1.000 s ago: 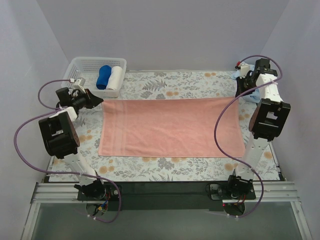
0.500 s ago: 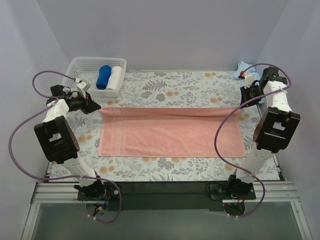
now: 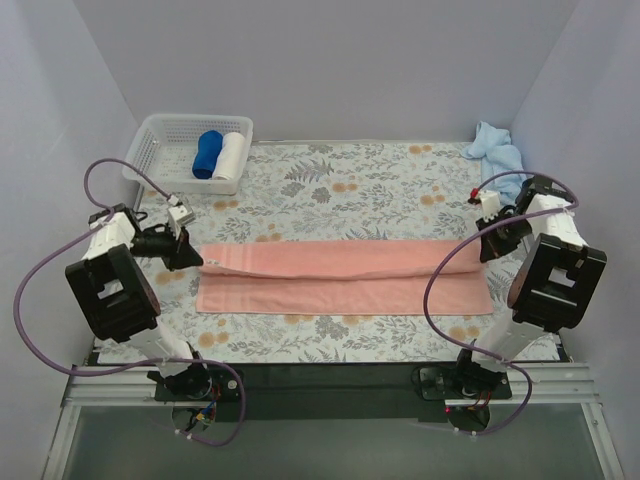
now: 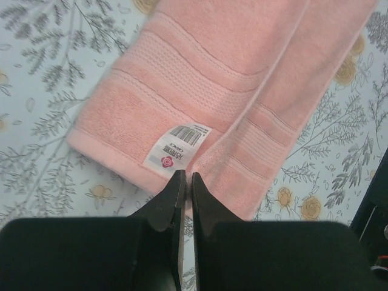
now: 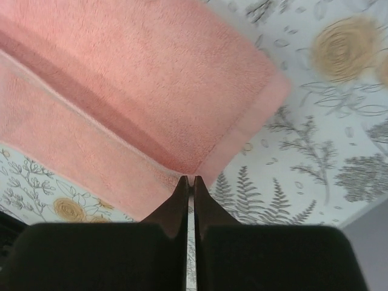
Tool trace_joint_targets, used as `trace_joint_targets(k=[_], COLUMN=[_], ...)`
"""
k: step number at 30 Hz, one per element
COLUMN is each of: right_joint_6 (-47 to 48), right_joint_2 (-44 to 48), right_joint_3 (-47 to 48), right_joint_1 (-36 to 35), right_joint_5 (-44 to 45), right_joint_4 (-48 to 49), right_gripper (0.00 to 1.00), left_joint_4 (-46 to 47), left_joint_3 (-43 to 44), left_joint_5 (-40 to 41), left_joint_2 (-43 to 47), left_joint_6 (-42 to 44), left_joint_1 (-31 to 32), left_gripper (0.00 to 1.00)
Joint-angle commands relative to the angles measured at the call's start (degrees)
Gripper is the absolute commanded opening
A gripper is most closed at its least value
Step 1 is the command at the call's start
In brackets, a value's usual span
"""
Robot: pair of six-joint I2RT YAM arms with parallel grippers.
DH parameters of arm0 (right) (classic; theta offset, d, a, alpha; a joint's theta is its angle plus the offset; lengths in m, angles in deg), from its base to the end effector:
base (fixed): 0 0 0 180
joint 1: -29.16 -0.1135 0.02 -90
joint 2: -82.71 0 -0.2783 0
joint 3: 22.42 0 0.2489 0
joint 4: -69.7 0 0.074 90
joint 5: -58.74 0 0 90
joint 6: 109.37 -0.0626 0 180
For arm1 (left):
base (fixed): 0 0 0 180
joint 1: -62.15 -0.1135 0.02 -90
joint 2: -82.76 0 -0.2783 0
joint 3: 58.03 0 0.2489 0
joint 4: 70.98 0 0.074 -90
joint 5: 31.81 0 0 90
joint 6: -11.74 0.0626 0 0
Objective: Roll the towels
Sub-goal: Fold the towel
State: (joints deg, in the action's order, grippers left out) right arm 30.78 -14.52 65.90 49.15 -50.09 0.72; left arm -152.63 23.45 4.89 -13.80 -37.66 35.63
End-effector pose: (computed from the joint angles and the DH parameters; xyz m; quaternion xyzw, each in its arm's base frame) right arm 0.3160 -0.0934 0.2208 -0.2719 0.9428 0.0733 0.1786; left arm 0.2721 0.0797 0.2146 0.0832 0.8887 -0.4021 0.2038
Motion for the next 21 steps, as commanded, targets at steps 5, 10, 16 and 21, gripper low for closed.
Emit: trace_joint_targets(k=[5,10,16,21], right_joint_6=[3.38,1.79,2.76,5.91], right_joint_2=[0.38,-1.21,1.69,5.72], right_joint_3=[-7.13,-4.59,-0.54,-1.76], right_joint_1=[0.4,0.49,1.72,2.95], right_joint_5=[2.92,3.45,3.1,3.36], right_joint_4=[4.22,4.22,1.07,-1.92], right_gripper=[0.01,0.01,0.01,0.01], left_joint_4=[3.35,5.48,-2.78,-10.24], left_joint_3=[-10.66,-9.0,0.93,4.54], left_joint_5=[6.71,7.15,3.73,3.9], left_joint_2=[6.2,4.89,2.08,2.6], left_joint_6=[3.45,0.89,3.34,8.17], left_joint_1=[-0.46,-0.46,-2.13,-2.74], left_gripper=[0.0,0.0,0.0,0.0])
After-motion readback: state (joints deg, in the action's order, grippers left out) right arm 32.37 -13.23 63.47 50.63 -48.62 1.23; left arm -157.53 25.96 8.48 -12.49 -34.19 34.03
